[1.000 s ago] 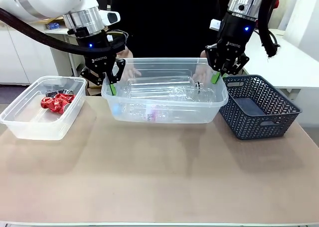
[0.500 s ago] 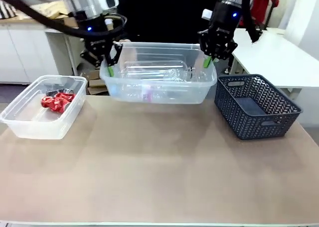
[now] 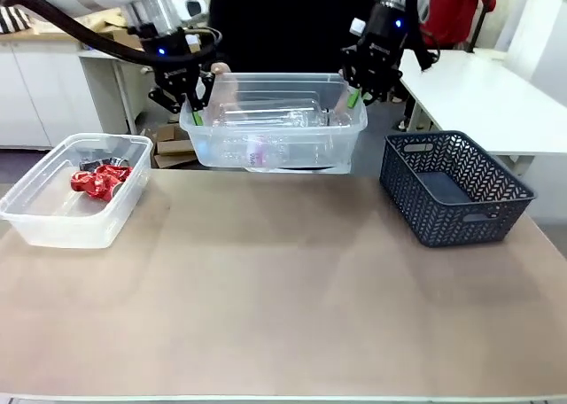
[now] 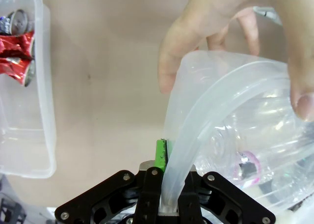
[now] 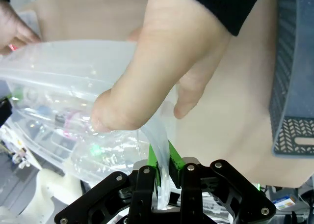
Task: Sort the waste into each basket.
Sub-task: Offer the picked Organizing box to the human, then release the Organizing box you were holding.
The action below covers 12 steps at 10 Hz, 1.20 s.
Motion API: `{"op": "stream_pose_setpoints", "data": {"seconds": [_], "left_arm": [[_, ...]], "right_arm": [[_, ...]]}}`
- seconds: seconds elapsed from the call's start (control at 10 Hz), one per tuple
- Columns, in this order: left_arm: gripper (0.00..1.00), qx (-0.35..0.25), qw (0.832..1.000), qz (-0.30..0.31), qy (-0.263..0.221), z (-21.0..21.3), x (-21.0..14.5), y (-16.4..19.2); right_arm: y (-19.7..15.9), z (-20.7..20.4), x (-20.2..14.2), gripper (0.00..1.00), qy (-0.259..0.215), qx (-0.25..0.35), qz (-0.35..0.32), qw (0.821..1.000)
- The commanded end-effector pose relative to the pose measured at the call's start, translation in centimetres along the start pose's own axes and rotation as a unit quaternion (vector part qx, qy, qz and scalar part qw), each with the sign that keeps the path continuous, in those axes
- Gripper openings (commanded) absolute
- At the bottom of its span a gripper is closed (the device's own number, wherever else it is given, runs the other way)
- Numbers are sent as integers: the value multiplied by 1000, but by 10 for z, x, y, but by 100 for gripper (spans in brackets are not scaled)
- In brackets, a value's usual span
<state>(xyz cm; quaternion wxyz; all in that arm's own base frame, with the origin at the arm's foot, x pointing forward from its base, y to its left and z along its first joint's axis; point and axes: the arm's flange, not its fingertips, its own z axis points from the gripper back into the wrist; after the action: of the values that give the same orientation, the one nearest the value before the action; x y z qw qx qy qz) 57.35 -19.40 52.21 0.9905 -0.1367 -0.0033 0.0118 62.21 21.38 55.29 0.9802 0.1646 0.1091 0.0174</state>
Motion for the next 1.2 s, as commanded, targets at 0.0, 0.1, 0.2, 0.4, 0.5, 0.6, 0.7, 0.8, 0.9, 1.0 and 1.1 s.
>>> {"op": "stream_pose_setpoints", "data": {"seconds": [0.0,0.1,0.2,0.4,0.5,0.6,0.7,0.8,0.9,1.0,1.1], "left_arm": [[4,-25,998,48,25,-6,22,24],[4,0,1000,0,0,0,0,0],[4,0,1000,0,0,0,0,0],[4,0,1000,0,0,0,0,0],[4,0,1000,0,0,0,0,0],[4,0,1000,0,0,0,0,0],[4,0,1000,0,0,0,0,0],[4,0,1000,0,0,0,0,0],[4,0,1000,0,0,0,0,0],[4,0,1000,0,0,0,0,0],[4,0,1000,0,0,0,0,0]], "right_arm": [[5,-9,14,7,52,-14,-13,998],[0,0,0,7,0,0,0,1000],[0,0,0,7,0,0,0,1000],[0,0,0,7,0,0,0,1000],[0,0,0,7,0,0,0,1000],[0,0,0,7,0,0,0,1000],[0,0,0,7,0,0,0,1000],[0,0,0,7,0,0,0,1000],[0,0,0,7,0,0,0,1000],[0,0,0,7,0,0,0,1000],[0,0,0,7,0,0,0,1000]]}}
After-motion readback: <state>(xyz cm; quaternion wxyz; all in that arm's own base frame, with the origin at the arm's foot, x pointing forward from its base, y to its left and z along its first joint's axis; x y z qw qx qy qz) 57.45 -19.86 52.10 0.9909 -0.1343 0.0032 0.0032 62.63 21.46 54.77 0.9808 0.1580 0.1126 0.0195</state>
